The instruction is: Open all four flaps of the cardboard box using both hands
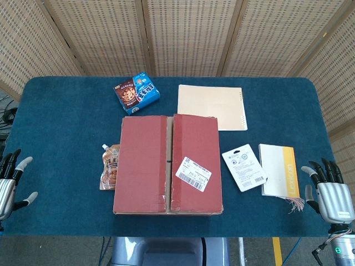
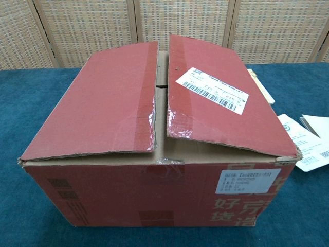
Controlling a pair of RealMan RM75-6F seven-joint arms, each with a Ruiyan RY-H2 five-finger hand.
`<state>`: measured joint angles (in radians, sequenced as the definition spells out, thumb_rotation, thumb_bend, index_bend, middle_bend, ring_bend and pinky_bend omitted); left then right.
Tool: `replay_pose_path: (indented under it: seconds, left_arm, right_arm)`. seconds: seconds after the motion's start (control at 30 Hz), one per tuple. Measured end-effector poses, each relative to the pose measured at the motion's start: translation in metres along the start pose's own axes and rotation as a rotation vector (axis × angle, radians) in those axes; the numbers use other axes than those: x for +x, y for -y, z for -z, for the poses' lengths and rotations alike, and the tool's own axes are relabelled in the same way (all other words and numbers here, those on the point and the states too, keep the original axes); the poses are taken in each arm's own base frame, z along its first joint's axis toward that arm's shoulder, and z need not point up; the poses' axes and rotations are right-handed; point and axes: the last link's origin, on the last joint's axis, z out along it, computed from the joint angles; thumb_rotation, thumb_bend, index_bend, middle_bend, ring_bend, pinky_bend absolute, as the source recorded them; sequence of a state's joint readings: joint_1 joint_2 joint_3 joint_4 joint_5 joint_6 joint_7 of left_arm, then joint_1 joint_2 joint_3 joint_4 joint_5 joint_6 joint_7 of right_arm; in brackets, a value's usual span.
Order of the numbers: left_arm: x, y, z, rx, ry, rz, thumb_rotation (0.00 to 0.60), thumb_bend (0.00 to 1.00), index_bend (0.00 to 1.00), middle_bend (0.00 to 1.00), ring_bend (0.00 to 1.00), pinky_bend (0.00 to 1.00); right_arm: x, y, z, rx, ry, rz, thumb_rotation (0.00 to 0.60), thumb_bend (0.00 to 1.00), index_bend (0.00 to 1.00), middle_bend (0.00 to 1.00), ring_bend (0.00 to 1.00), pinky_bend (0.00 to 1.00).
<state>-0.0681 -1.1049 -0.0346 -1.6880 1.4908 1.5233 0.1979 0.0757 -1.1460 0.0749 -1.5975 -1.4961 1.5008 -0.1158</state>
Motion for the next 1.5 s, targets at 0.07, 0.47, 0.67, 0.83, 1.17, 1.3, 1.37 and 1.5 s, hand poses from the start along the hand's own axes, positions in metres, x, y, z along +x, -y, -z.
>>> replay_pose_path:
  seconds: [0.07,0.47,0.67,0.83,1.17,1.3,1.37,1.5]
  left_arm:
    - [0.0,0.0,0.0,-0.001,-0.001,0.0,0.6,0.17,0.14,0.0,0.02,0.0]
    - [0.001,-0.001,0.0,-0.01,-0.011,0.0,0.6,0.17,0.14,0.0,0.02,0.0]
    - [0.002,-0.001,-0.002,-0.013,-0.013,0.0,0.6,0.17,0.14,0.0,0.02,0.0]
    - [0.002,-0.002,-0.003,-0.015,-0.013,-0.002,0.6,0.17,0.14,0.0,0.02,0.0]
    - [0.004,-0.004,-0.007,-0.027,-0.013,-0.012,0.6,0.17,0.14,0.0,0.02,0.0]
    - [0.005,-0.005,-0.008,-0.035,-0.015,-0.02,0.6,0.17,0.14,0.0,0.02,0.0]
    - [0.006,-0.006,-0.009,-0.039,-0.017,-0.021,0.6,0.17,0.14,0.0,0.02,0.0]
    - [0.005,-0.007,-0.008,-0.039,-0.01,-0.022,0.6,0.17,0.14,0.0,0.02,0.0]
  right_arm:
    - [0.0,0.0,-0.001,0.003,0.001,0.0,0.6,0.65,0.24,0.18,0.0,0.05]
    - [0.001,0.001,0.0,0.01,-0.006,-0.006,0.6,0.65,0.24,0.18,0.0,0.05]
    - [0.006,0.004,-0.004,0.028,-0.011,-0.022,0.6,0.66,0.24,0.18,0.0,0.05]
    - [0.01,0.007,-0.01,0.056,-0.01,-0.028,0.6,0.66,0.24,0.18,0.0,0.05]
    - [0.02,0.024,-0.029,0.146,-0.002,-0.107,0.6,0.67,0.24,0.18,0.0,0.05]
    - [0.028,0.039,-0.047,0.229,0.023,-0.147,0.6,0.67,0.24,0.18,0.0,0.05]
    - [0.031,0.046,-0.054,0.264,0.039,-0.158,0.6,0.67,0.24,0.18,0.0,0.05]
    - [0.035,0.061,-0.068,0.326,0.062,-0.175,0.6,0.67,0.24,0.18,0.0,0.05]
